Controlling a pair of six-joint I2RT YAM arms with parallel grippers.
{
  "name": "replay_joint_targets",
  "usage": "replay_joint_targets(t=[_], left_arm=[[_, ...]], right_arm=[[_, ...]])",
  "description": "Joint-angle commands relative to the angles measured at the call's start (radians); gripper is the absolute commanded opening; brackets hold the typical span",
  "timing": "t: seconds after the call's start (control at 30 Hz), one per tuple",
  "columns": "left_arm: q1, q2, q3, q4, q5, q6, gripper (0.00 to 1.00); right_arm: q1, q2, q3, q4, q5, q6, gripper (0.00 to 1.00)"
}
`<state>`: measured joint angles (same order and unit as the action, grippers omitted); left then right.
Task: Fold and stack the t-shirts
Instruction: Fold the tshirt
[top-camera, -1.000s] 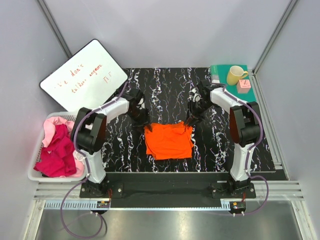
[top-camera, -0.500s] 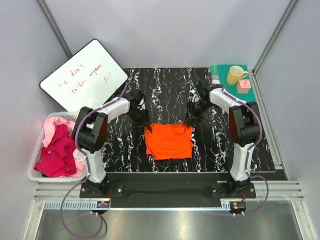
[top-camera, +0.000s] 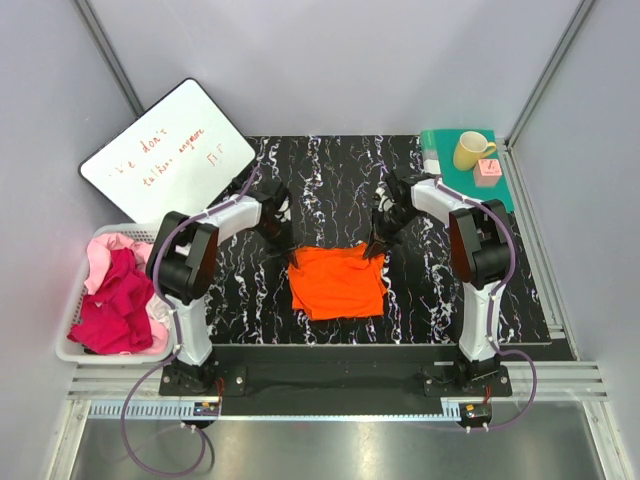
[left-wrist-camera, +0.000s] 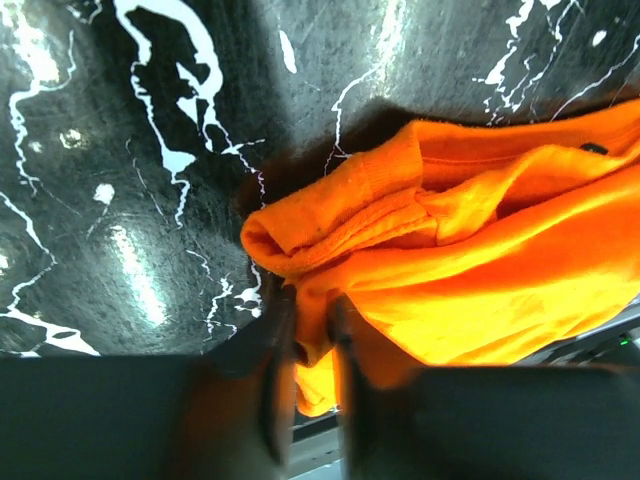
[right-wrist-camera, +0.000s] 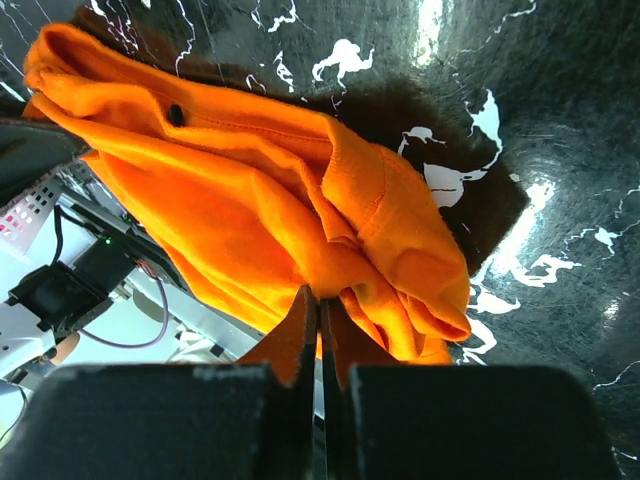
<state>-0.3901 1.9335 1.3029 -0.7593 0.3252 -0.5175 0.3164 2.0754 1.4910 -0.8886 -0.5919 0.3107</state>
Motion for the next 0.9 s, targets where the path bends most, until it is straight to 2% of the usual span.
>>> replay_joint_targets(t=[0.0, 0.03, 0.3, 0.5, 0.7, 0.73, 0.8, 0.83, 0.87], left_arm=[[0.005, 0.007, 0.026, 0.005, -0.034, 0.007, 0.05], [0.007, 0.007, 0.027, 0.005, -0.034, 0.008, 0.0], [0.011, 0.013, 0.025, 0.005, -0.038, 0.013, 0.0], [0.014, 0.018, 0.027, 0.003, -0.043, 0.016, 0.0], [0.017, 0.021, 0.033, 0.002, -0.048, 0.017, 0.0], [0.017, 0.019, 0.038, 0.0, -0.048, 0.02, 0.05], [0.019, 0.009, 0.044, -0.006, -0.054, 0.024, 0.14], [0.02, 0.002, 0.048, -0.008, -0.057, 0.025, 0.32], [0.02, -0.013, 0.056, -0.017, -0.06, 0.027, 0.42]], right_arm=[[0.01, -0.008, 0.031, -0.012, -0.003, 0.002, 0.0], [0.01, -0.014, 0.032, -0.012, 0.018, 0.004, 0.0], [0.009, -0.014, 0.097, 0.007, 0.136, 0.017, 0.0], [0.009, 0.035, 0.178, 0.011, 0.199, 0.028, 0.0], [0.009, 0.095, 0.178, 0.01, 0.279, 0.041, 0.0], [0.009, 0.097, 0.173, 0.01, 0.311, 0.042, 0.0], [0.009, 0.091, 0.166, 0.011, 0.325, 0.044, 0.16], [0.009, 0.08, 0.163, 0.013, 0.342, 0.048, 0.17], [0.009, 0.069, 0.157, 0.016, 0.346, 0.047, 0.19]])
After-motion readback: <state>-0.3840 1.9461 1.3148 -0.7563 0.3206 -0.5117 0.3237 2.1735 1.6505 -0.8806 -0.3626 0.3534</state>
